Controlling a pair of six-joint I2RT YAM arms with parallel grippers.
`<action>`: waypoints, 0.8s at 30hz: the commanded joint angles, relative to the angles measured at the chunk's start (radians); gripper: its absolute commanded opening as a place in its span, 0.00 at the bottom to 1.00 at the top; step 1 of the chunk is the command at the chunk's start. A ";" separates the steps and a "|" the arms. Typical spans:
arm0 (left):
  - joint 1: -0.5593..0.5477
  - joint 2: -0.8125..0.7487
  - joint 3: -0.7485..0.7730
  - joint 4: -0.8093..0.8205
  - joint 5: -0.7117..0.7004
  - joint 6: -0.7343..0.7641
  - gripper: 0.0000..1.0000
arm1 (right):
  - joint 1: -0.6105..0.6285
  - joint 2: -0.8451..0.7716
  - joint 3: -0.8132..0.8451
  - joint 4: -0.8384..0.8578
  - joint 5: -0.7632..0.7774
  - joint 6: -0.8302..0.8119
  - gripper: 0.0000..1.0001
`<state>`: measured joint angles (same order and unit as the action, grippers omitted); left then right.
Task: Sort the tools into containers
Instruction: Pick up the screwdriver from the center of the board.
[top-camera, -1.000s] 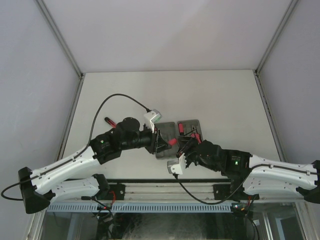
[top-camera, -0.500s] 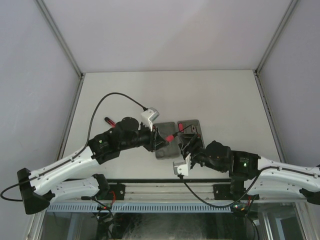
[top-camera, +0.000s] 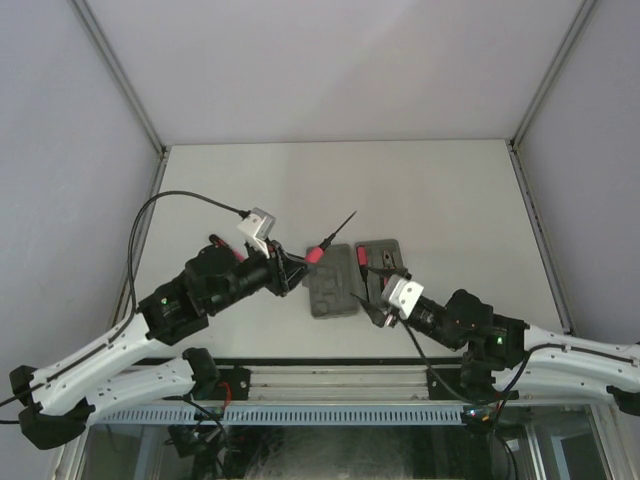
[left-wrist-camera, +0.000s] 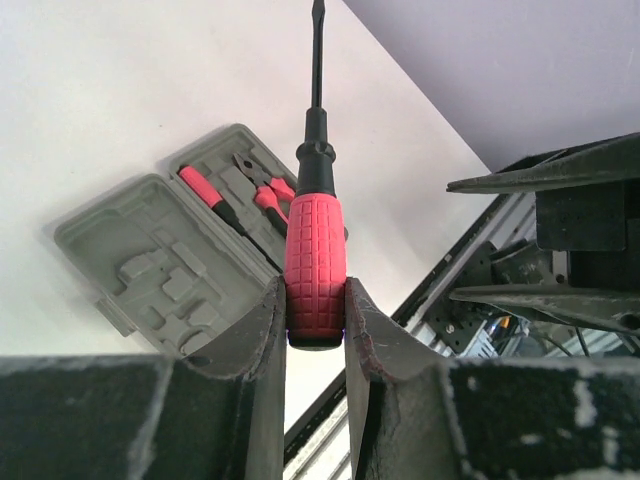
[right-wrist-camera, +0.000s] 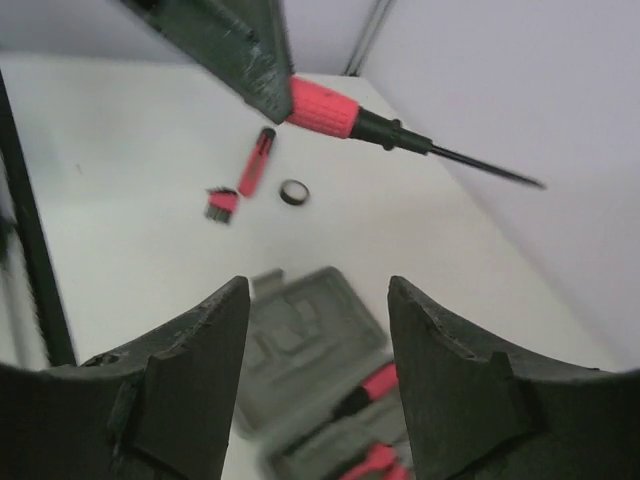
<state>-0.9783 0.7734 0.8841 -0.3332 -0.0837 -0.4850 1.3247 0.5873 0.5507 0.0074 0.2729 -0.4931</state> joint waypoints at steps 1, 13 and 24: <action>0.007 -0.047 -0.046 0.091 -0.060 0.007 0.00 | 0.007 0.035 -0.004 0.173 0.152 0.520 0.57; 0.007 -0.096 -0.083 0.136 -0.057 0.015 0.00 | -0.093 0.130 -0.004 0.245 0.305 1.348 0.49; 0.007 -0.079 -0.098 0.159 -0.027 0.011 0.00 | -0.170 0.257 -0.004 0.493 0.206 1.599 0.48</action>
<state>-0.9764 0.6937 0.8131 -0.2474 -0.1268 -0.4850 1.1706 0.8013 0.5411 0.3321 0.5297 0.9928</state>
